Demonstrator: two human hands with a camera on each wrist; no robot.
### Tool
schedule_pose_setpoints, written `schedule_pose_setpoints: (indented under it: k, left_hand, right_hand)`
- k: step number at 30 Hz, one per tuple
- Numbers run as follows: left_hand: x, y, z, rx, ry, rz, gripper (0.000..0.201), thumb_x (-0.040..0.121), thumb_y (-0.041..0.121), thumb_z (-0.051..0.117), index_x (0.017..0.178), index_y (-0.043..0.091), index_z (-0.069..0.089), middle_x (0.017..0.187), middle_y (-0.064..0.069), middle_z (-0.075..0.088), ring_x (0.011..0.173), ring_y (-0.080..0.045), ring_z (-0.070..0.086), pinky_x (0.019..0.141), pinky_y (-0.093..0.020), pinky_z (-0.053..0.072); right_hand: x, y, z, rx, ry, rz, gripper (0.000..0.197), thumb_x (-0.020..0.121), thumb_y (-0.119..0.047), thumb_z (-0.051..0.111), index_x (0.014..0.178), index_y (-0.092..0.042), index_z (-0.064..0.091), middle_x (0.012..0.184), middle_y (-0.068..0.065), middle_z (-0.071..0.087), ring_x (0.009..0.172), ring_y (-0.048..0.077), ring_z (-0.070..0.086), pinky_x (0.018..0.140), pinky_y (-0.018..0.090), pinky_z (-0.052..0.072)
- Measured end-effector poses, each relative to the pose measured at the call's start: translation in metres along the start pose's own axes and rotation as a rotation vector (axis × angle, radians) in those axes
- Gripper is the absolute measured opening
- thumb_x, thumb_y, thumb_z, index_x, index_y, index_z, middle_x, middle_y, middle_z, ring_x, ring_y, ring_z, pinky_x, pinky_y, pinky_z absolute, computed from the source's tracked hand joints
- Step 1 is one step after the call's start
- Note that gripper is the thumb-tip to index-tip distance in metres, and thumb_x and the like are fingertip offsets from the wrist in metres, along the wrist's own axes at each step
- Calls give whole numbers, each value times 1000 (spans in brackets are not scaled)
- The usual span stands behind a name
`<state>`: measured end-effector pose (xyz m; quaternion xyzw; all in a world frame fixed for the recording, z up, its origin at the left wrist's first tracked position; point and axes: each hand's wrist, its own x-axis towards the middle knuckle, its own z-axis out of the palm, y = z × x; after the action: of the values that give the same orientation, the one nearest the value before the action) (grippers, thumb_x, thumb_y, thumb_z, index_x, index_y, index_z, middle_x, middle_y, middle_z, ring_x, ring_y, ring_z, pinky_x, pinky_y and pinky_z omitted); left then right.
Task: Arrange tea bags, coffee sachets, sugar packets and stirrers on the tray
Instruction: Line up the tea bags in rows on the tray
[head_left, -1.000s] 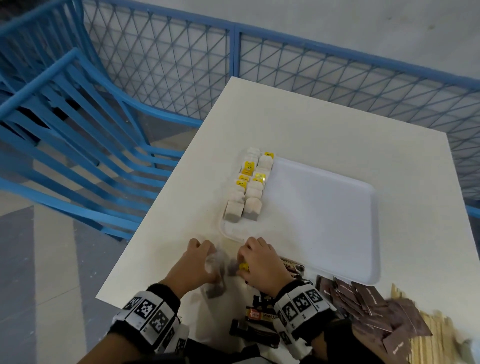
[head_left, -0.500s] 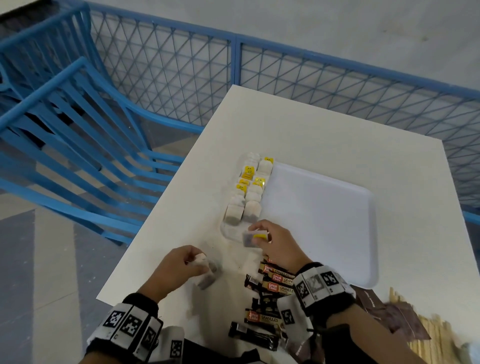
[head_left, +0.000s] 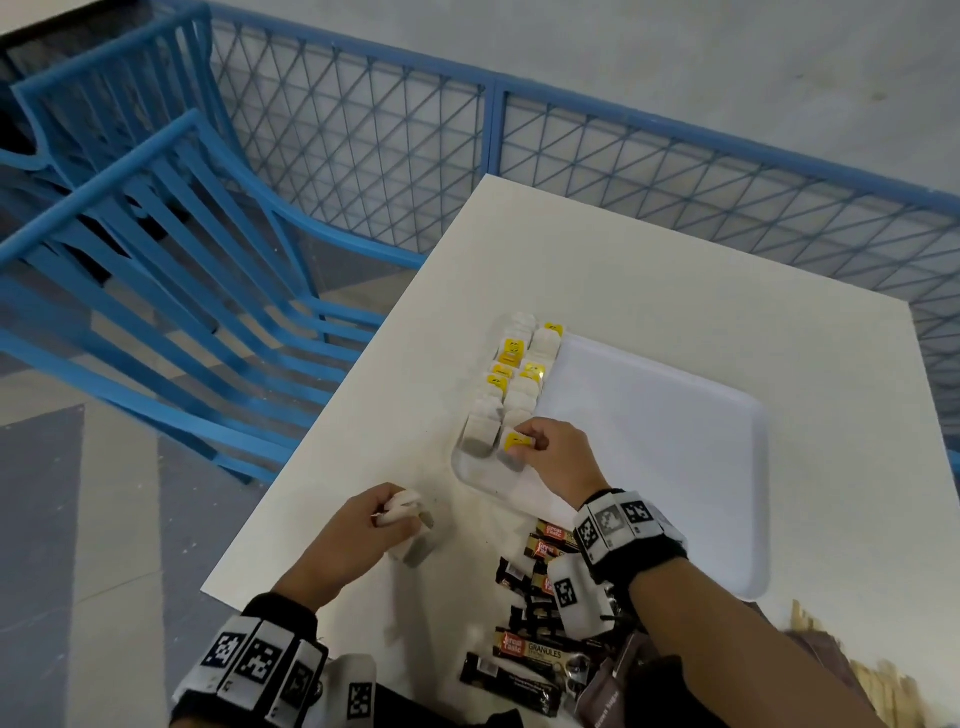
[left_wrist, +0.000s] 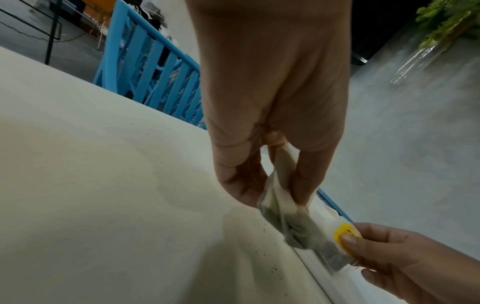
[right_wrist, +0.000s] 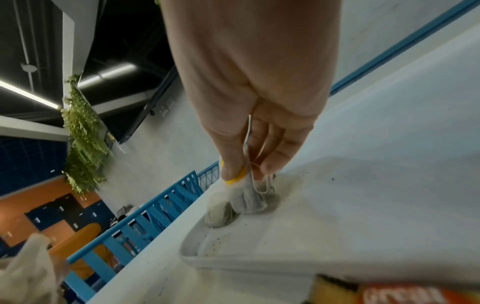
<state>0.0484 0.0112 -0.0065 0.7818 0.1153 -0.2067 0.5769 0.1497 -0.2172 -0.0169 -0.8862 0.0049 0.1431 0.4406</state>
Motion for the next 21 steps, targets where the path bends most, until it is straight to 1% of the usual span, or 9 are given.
schedule_pose_setpoints:
  k: [3,5,7,10,13,15,17,19,21]
  left_hand:
    - [0,3,1,-4,-32,9,11,89,7,57,93,14,65,85,12,72,73,5,61,65,-12,44]
    - [0,5,2,-12,-42,11,12,89,6,57,94,14,65,85,12,72,73,5,61,63,-9,45]
    - [1,6,3,-17,-51,12,13,90,7,57,94,14,66,87,11,72,74,3,61,64,-9,45]
    - [1,10,5,-36,-72,17,12,89,11,57,90,16,68,84,9,71,74,0,61,64,-14,44]
    - [4,15,9,-66,-90,36,12,80,22,61,88,17,68,80,5,67,71,-4,57,61,-15,42]
    - [9,17,12,-77,-84,33,9,84,18,63,92,15,67,83,1,66,73,-6,56,62,-17,42]
    - [12,21,14,-116,-76,36,8,84,16,63,91,14,66,84,-3,65,73,-9,56,64,-21,43]
    - [14,27,15,-183,-74,47,10,78,20,60,83,13,66,77,-7,61,70,-12,56,65,-23,45]
    - [14,32,17,-250,-81,64,19,78,20,56,83,2,60,71,-12,52,63,-12,53,61,-21,45]
  right_hand:
    - [9,0,5,-71,-7,-7,17,82,-12,68,99,-8,69,90,4,66,79,14,53,59,7,38]
    - [12,0,7,-89,5,-6,15,82,-12,66,97,-10,68,97,8,68,84,19,56,70,21,45]
    - [14,-1,8,-155,18,-26,14,82,-12,64,96,-11,66,99,9,63,90,24,57,78,34,48]
    - [14,-2,10,-252,50,-74,22,81,-14,64,102,-13,60,104,6,53,98,23,53,80,37,48]
    - [9,-4,12,-242,146,-104,34,82,-18,64,115,-15,54,113,6,44,105,20,49,80,37,49]
    - [3,-10,12,-188,228,-163,33,84,-22,64,114,-14,54,110,6,45,99,17,49,79,33,48]
    - [-7,-20,12,-67,213,-196,21,87,-25,62,104,-13,58,98,3,52,80,11,51,75,26,46]
    - [-19,-28,13,97,70,-148,17,89,-30,60,91,-13,61,82,1,59,66,8,51,70,23,45]
    - [-31,-31,17,211,-72,-92,19,87,-34,61,83,-16,60,73,-3,59,64,9,52,67,22,45]
